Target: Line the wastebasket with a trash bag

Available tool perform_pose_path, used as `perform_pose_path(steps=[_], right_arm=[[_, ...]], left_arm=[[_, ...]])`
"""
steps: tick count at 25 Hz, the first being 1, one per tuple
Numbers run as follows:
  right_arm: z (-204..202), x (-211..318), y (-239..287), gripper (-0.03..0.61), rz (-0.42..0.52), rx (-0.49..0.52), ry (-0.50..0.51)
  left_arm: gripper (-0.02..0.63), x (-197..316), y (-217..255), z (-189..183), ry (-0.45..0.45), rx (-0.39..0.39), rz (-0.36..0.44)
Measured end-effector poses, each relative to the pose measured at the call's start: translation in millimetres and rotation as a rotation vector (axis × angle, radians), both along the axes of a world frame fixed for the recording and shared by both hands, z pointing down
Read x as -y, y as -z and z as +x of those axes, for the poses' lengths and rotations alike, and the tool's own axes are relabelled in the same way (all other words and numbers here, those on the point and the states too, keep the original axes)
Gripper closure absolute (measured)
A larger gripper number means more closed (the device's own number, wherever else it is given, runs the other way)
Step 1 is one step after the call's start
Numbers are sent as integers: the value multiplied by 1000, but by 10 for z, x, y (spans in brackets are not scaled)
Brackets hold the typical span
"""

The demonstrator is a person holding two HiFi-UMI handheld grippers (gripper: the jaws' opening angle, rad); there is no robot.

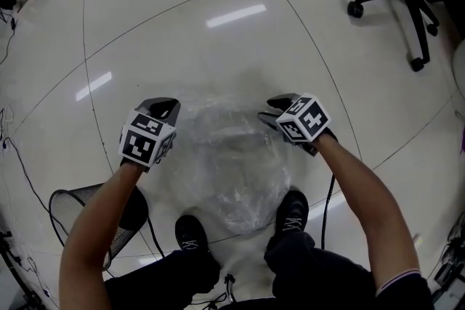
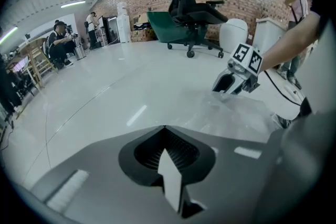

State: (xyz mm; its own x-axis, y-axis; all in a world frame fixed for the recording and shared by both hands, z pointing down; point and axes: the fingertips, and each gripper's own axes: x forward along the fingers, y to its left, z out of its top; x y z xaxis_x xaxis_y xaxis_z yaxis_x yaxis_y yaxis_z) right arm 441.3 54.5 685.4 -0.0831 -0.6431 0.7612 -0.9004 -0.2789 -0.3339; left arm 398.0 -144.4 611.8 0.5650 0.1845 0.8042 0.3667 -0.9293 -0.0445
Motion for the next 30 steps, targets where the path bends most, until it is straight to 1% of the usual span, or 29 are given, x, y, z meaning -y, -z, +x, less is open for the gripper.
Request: perform_pose_path(steps=[1,2,3,4,5,10,14,18,22,26,30], right_arm=[[-30,-25,-30,413,-12,10,5],[-63,-45,-43,429,-20,17,14],[-92,-58,-34,488,-21,16,25],[-110,-59,1,563,-15,10,36],[-117,-50,59,575,-1,2,44],[-80,19,581,577,109,-56,41],[-129,62,1087,577,190,-121,33],[-223,119,1553,577,252,-181,58],[-399,182,1911,577,295,-219,98],[-650,348,2233,577,338,-255,171],[-917,548,2598,577,392,-283,250]], left_arm=[[603,-15,16,-21,-1,0,-2],[601,-30,36,-41,-4,-1,-4],[603,-40,59,-62,-7,-1,-6],[603,-40,84,-86,-10,-2,-6],[603,-33,113,-115,-12,-3,-6],[603,27,345,-280,-2,-22,8],[603,53,637,-467,34,-62,9],[603,84,983,-681,106,-124,-1],[603,138,1370,-938,188,-192,-19],[603,224,1692,-1301,272,-250,-15],[603,311,1949,-1720,355,-282,6]])
